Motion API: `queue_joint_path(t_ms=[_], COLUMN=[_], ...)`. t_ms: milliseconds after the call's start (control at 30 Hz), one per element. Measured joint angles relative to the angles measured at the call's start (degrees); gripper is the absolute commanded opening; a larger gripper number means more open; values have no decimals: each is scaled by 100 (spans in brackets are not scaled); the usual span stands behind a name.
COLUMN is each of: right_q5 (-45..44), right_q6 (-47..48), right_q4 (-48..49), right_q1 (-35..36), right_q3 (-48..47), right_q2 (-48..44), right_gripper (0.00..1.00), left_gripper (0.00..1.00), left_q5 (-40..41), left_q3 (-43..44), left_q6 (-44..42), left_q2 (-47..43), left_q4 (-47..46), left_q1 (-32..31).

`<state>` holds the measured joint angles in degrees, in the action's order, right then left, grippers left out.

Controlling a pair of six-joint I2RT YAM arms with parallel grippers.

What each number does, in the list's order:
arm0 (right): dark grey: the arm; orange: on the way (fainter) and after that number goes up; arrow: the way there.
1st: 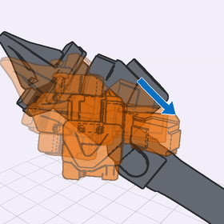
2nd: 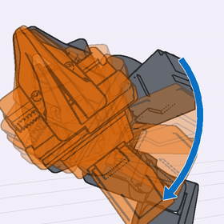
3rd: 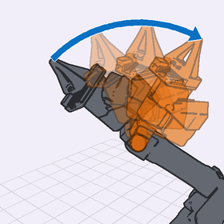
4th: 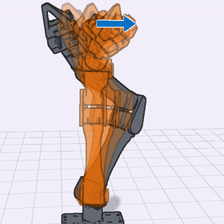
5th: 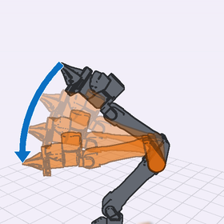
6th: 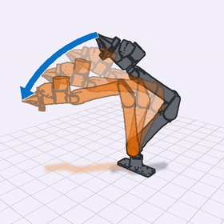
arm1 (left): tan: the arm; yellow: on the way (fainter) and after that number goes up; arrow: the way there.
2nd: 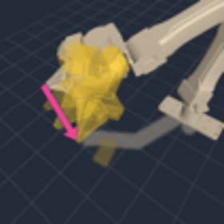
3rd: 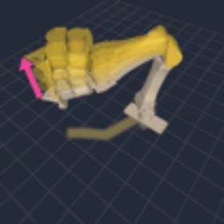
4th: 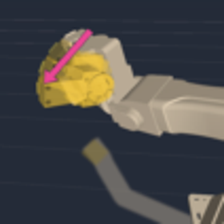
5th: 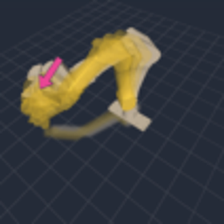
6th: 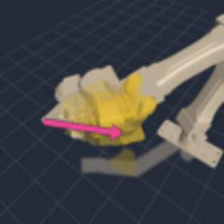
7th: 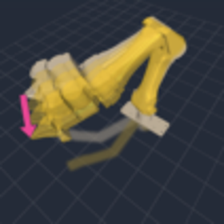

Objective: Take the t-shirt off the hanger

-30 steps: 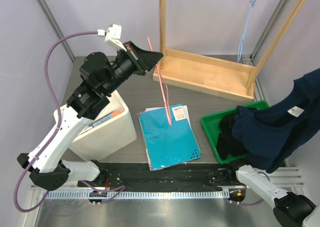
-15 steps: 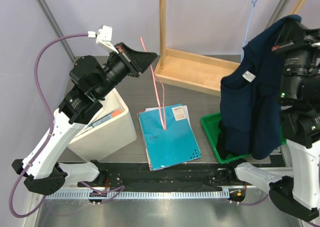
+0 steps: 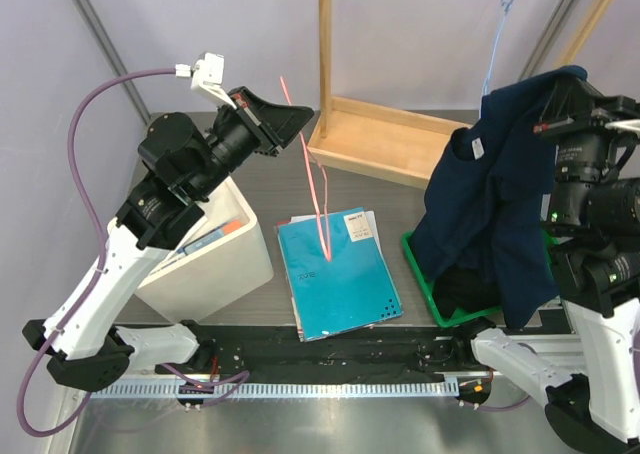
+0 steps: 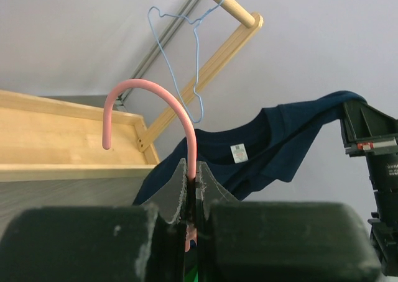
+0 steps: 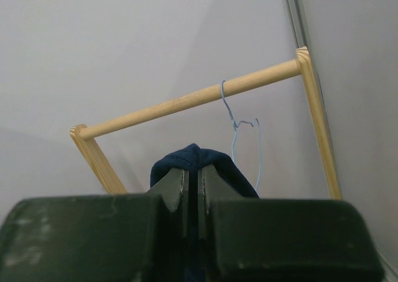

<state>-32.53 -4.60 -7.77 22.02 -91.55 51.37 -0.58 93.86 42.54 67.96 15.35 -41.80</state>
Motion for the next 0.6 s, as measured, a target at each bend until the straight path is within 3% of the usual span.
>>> queue_joint_path(t_ms=[267, 600], right_q5=[48, 1744], right_q6=[254, 413], right_q4=[516, 1252], right_q1=[-2, 0], right_q3=[249, 55], right_q2=[-310, 531], right_gripper=[1, 1], left_gripper=[0, 0], left_q5=[-13, -11], left_q3=[-31, -48], left_q6=[28, 28], left_q2=[39, 37], left_q4=[0, 26], left_q1=[0, 0])
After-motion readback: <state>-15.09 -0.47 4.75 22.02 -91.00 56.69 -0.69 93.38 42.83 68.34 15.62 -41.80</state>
